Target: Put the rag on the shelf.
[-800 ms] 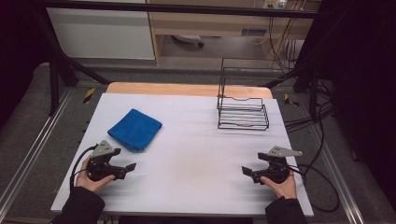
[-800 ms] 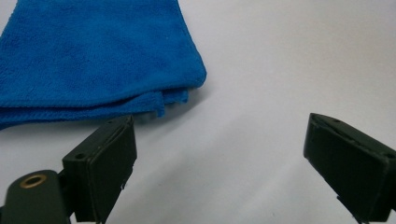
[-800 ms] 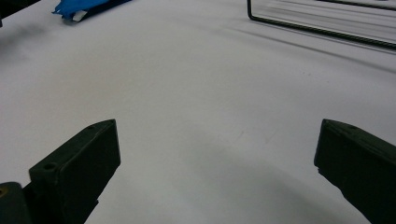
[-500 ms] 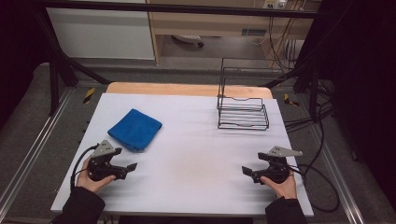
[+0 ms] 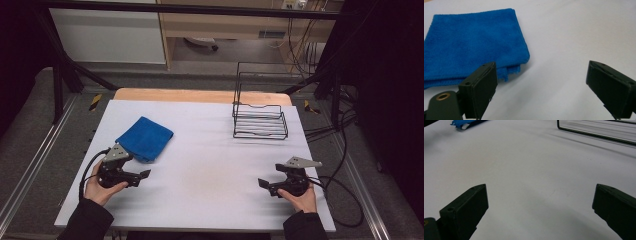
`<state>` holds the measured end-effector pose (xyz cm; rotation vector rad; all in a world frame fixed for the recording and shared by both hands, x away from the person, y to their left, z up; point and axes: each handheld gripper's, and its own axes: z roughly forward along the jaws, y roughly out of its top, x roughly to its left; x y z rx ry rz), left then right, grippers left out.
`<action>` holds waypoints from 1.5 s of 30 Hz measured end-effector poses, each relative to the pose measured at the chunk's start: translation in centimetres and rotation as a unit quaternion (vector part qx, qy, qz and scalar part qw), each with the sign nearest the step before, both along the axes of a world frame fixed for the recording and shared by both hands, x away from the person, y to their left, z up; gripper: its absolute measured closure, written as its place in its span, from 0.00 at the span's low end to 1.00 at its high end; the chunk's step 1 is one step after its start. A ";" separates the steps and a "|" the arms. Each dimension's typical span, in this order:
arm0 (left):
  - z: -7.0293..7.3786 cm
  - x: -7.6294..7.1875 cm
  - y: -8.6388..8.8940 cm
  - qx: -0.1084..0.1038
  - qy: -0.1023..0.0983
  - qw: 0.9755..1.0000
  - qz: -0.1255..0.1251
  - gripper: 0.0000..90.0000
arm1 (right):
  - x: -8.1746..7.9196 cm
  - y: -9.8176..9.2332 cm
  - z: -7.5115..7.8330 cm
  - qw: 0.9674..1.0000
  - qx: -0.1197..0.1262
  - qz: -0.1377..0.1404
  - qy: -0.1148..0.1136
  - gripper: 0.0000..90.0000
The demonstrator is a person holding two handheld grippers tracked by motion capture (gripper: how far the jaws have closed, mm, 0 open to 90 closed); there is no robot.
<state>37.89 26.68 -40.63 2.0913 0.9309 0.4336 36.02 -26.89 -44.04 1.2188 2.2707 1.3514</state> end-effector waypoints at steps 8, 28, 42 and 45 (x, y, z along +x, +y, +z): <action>0.6 2.1 -1.0 0.015 0.006 1.000 0.022 0.17 | 0.0 0.0 -0.1 1.000 -0.003 0.001 0.000 0.01; -2.7 5.4 -2.5 0.093 0.036 0.994 0.032 0.47 | 0.2 0.2 -0.2 1.000 -0.009 0.003 0.004 0.01; -3.5 6.1 -2.2 0.104 0.032 0.993 0.041 0.66 | 0.2 0.2 -0.2 1.000 -0.007 0.004 0.003 0.01; -3.5 6.2 -2.1 0.107 0.030 0.993 0.042 0.72 | 0.2 0.2 -0.2 1.000 -0.007 0.003 0.005 0.01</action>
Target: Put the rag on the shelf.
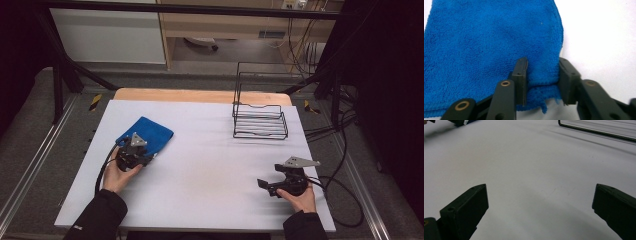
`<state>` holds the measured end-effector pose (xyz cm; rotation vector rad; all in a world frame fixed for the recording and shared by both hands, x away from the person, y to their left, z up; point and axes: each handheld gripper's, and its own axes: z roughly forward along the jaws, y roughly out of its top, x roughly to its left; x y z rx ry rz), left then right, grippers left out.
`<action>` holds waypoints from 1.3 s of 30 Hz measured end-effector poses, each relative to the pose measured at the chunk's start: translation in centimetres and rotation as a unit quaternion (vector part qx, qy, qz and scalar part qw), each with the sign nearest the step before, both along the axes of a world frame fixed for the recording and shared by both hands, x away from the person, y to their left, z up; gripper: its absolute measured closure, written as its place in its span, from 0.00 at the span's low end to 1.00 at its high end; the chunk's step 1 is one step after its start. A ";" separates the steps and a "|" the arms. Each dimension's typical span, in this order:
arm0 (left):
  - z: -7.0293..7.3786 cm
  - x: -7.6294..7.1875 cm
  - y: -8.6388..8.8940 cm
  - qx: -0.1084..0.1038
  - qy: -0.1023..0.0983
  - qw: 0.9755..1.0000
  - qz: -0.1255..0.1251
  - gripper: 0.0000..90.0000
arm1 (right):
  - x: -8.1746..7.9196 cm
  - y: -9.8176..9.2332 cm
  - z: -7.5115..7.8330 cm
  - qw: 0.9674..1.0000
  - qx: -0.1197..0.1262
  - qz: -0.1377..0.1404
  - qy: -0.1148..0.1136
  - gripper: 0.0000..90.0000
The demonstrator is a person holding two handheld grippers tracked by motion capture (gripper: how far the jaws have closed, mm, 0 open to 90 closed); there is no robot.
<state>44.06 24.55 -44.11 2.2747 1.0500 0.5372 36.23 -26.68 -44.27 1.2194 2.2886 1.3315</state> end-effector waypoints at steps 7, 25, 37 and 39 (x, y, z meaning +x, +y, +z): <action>0.0 0.3 0.3 -0.007 0.000 1.000 0.010 0.88 | 0.0 0.0 0.0 1.000 0.000 0.001 -0.002 0.01; 1.5 0.0 1.5 -0.060 0.020 0.998 0.021 0.94 | 0.0 -0.1 0.1 1.000 0.005 0.003 0.001 0.02; 2.1 -2.3 0.1 -0.087 0.040 0.995 -0.018 0.94 | 0.0 -0.1 0.1 1.000 0.005 0.005 0.003 0.02; 2.1 -2.7 -0.5 -0.091 0.041 0.995 -0.026 0.94 | 0.0 0.0 0.1 1.000 0.004 0.006 0.003 0.02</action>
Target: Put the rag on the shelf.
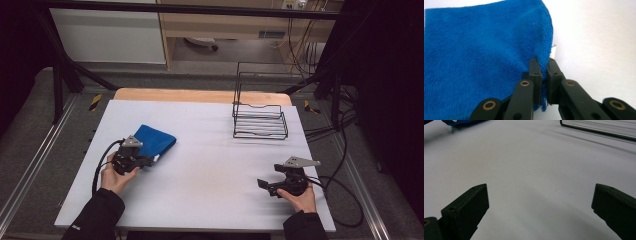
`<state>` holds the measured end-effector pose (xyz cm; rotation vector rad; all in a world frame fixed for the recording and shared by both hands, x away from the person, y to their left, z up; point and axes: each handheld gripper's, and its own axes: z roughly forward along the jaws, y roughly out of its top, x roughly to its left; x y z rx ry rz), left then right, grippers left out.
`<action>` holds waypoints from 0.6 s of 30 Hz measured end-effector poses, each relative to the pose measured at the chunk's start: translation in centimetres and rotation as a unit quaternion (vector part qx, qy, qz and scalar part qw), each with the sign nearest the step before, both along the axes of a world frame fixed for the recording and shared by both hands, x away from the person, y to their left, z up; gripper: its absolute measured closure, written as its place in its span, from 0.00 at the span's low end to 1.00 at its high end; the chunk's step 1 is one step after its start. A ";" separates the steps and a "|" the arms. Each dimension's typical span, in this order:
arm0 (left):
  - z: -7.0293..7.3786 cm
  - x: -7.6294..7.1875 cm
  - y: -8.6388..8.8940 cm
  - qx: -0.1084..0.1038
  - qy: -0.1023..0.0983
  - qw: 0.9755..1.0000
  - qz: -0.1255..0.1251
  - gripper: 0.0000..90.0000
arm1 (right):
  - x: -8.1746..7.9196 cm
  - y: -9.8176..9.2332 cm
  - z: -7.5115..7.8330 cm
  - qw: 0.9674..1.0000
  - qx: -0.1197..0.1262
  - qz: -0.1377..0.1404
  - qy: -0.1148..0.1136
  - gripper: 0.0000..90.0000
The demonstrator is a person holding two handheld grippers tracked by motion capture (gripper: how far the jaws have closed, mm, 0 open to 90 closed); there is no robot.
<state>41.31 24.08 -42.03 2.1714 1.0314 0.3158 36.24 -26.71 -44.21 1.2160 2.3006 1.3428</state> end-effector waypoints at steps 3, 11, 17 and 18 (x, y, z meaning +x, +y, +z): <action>0.0 -0.8 -1.0 -0.008 0.004 1.000 -0.011 0.94 | 0.0 0.0 0.0 1.000 -0.001 0.001 0.000 0.02; -0.1 -2.2 -2.5 -0.013 0.011 0.999 -0.030 0.94 | -0.1 0.0 0.0 1.000 -0.001 0.001 0.001 0.02; -0.1 -3.8 -3.5 -0.019 0.015 0.998 -0.054 0.94 | -0.1 0.0 0.0 1.000 0.000 -0.001 0.000 0.02; -0.1 -4.0 -3.6 -0.020 0.015 0.998 -0.058 0.94 | -0.1 0.0 0.0 1.000 0.000 -0.001 0.001 0.02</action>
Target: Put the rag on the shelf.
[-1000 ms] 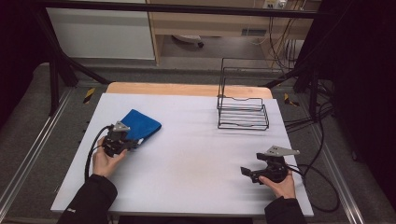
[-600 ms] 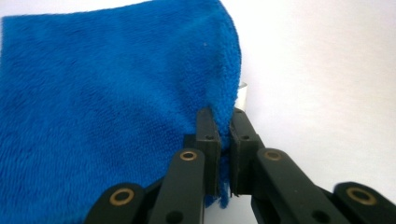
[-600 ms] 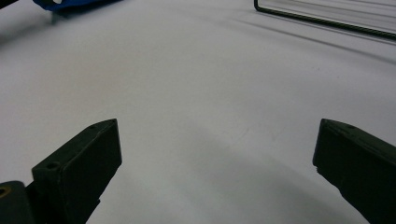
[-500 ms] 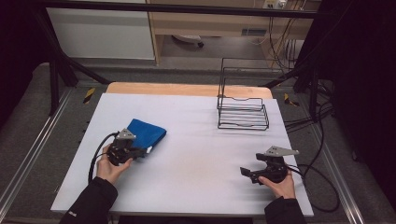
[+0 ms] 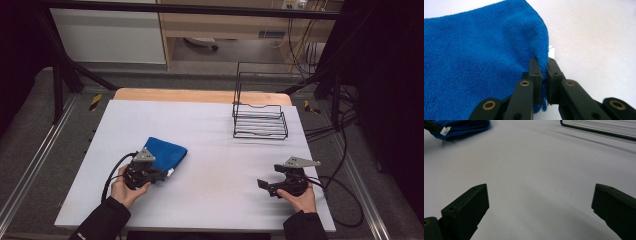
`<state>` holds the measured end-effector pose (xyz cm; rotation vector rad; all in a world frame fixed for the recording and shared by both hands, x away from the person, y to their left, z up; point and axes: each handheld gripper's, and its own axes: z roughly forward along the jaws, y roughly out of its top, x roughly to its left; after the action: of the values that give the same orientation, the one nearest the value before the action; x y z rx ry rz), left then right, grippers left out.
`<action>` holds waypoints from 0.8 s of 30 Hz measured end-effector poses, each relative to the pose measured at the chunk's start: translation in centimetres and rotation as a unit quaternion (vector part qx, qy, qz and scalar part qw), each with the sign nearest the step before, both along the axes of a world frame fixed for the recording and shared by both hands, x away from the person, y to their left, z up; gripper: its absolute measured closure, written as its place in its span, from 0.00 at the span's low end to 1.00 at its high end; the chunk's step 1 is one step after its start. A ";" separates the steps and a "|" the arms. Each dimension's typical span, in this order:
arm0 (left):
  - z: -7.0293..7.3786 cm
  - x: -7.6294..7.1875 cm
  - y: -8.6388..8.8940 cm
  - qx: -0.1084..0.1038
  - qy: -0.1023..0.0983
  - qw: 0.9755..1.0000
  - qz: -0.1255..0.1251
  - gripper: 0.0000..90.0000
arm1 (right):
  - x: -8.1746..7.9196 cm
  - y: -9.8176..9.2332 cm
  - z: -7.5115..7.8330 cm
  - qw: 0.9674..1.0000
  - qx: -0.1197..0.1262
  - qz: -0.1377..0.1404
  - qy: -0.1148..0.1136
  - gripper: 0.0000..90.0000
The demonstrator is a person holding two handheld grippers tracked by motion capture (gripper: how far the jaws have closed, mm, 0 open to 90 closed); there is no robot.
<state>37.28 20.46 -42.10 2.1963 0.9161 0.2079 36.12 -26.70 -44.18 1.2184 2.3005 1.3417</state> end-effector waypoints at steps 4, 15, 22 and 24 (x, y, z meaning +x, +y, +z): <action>0.1 -1.1 -0.6 -0.008 0.004 1.000 -0.014 0.94 | 0.0 0.0 0.0 1.000 0.000 0.001 0.000 0.02; -0.5 -3.0 -1.7 -0.003 0.010 0.999 -0.038 0.92 | 0.0 0.1 0.0 1.000 0.001 0.002 0.001 0.02; -0.2 -3.1 -1.7 0.007 0.002 0.999 -0.040 0.71 | 0.1 0.3 0.0 1.000 -0.006 0.001 0.001 0.02; 0.0 -3.1 -1.5 0.005 -0.003 0.999 -0.037 0.63 | 0.1 0.4 0.0 1.000 -0.011 0.001 0.001 0.02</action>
<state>34.19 18.91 -42.06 2.2332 0.8300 0.1829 36.23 -26.25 -44.21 1.2113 2.3116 1.3137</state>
